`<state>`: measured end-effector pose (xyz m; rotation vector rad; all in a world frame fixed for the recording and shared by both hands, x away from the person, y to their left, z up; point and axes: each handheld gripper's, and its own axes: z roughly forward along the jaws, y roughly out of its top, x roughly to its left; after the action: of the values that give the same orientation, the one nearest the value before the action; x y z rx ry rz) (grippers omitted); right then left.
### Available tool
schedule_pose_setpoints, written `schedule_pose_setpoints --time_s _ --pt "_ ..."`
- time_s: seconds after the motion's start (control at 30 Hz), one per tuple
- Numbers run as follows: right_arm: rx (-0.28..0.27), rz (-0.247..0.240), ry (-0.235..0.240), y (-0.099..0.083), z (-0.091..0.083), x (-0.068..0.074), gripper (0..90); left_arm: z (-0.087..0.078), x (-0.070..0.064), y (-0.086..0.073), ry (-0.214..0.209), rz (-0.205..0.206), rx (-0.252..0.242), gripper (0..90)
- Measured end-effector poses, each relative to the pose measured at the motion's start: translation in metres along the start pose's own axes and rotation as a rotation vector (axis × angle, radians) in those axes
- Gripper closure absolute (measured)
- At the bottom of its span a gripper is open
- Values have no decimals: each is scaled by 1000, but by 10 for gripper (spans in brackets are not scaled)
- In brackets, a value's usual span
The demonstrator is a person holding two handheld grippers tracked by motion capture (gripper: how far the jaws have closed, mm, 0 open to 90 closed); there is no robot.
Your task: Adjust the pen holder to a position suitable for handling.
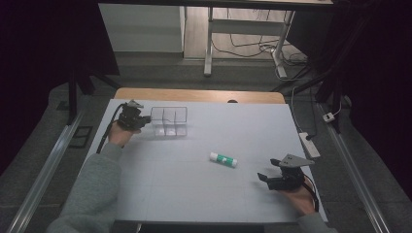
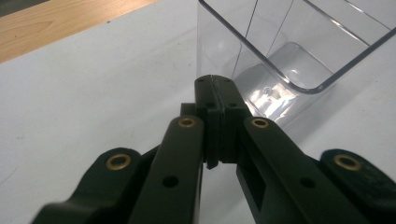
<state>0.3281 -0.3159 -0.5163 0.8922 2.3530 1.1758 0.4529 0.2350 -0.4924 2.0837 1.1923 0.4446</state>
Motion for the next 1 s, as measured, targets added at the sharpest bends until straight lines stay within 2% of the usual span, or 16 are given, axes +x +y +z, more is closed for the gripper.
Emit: schedule_pose_setpoints --time_s 0.47,1.0 --pt "10 -7 -2 0 0 0 198 9 -14 9 -28 15 -3 889" --pt "8 -11 -1 0 0 0 199 22 -36 23 -69 54 0 890"
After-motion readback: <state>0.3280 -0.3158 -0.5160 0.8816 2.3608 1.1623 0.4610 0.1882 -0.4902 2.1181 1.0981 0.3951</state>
